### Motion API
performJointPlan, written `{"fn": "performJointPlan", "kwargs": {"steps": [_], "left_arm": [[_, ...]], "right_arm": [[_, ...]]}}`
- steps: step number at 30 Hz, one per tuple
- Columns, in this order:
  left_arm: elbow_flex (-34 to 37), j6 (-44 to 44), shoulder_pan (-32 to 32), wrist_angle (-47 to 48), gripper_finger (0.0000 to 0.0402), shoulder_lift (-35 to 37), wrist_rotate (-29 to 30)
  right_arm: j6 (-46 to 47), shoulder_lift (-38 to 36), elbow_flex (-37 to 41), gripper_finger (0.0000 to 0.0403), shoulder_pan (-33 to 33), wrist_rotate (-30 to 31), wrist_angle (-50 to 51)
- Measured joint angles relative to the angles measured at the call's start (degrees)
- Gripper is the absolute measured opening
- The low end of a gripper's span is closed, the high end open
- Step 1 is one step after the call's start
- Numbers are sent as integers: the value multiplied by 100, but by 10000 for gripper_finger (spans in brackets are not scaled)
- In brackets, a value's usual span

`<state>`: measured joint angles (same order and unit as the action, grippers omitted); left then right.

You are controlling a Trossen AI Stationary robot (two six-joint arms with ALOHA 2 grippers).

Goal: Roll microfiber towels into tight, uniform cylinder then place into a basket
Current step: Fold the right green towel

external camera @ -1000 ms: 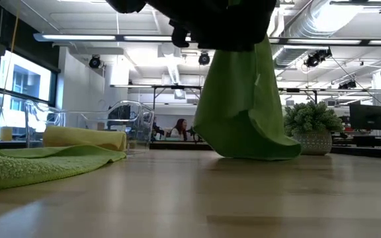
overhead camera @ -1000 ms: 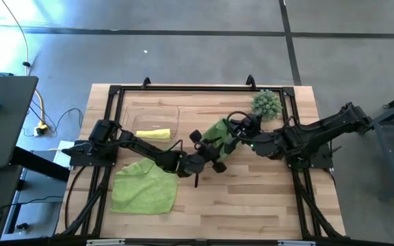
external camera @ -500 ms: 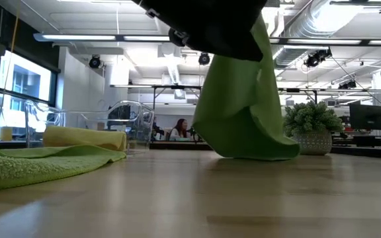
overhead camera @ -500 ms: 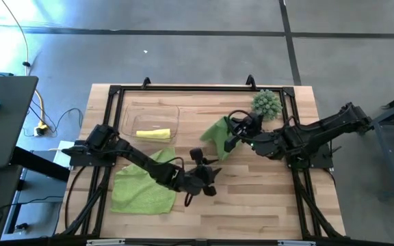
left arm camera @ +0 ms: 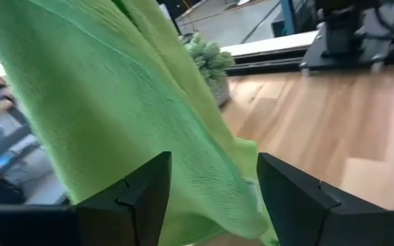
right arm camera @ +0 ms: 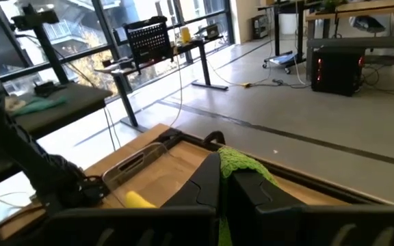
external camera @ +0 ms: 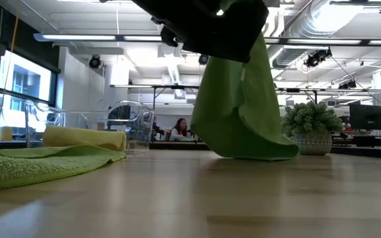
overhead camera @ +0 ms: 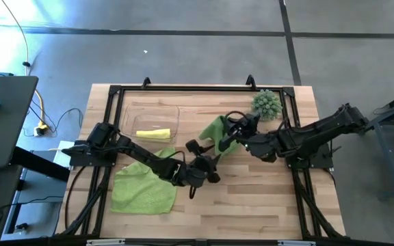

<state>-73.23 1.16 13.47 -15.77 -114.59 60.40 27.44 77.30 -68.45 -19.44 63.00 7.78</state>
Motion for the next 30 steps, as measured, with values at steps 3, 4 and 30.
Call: {"fn": "performJointPlan", "kwargs": {"steps": [3, 4, 30], "left_arm": [[0, -230, -4, -90, 207, 2, 110], [0, -311, -15, -82, 207, 2, 256], [2, -1444, 101, 1099, 207, -263, 149]], "right_arm": [[-78, 0, 0, 0, 64, -9, -146], [-78, 0, 0, 0, 83, -37, -152], [-351, 0, 0, 0, 83, -46, -221]]}}
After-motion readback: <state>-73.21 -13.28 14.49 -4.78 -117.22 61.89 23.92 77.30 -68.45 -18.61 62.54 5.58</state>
